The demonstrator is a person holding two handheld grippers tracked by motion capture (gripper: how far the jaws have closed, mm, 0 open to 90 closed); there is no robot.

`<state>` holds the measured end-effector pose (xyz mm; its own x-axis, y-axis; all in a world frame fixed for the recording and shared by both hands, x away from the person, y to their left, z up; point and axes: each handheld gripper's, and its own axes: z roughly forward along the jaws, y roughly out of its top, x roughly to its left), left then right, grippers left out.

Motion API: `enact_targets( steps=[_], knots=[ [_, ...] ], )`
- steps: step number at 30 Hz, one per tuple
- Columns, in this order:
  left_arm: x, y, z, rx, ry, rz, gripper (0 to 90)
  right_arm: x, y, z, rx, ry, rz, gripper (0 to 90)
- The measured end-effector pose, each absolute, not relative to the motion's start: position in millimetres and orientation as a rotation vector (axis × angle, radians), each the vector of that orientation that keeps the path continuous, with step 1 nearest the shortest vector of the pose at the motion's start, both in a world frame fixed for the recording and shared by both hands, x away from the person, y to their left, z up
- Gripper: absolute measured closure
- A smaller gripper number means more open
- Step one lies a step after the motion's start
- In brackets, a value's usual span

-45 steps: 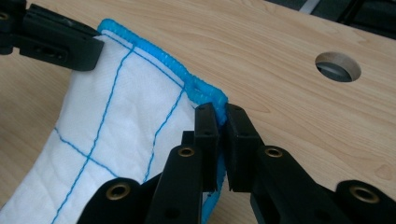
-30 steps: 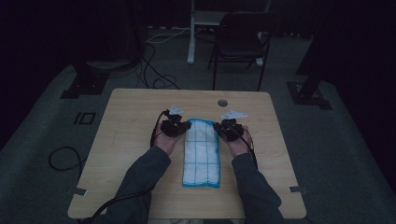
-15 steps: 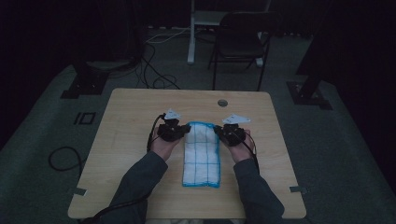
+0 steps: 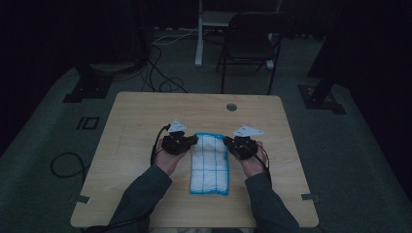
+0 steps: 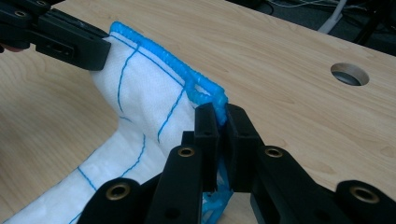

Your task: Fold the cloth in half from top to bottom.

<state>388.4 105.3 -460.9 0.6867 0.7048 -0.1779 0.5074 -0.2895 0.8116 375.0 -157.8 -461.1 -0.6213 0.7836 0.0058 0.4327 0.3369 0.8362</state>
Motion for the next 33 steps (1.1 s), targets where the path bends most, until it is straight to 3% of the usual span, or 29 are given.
enact_targets(
  steps=[33],
  knots=[
    [347.1, 111.0, -476.5, 1.933, 0.908, 0.214, 85.5, 333.0, -163.3, -475.8, 1.087, 2.198, 1.266, 85.3]
  ],
)
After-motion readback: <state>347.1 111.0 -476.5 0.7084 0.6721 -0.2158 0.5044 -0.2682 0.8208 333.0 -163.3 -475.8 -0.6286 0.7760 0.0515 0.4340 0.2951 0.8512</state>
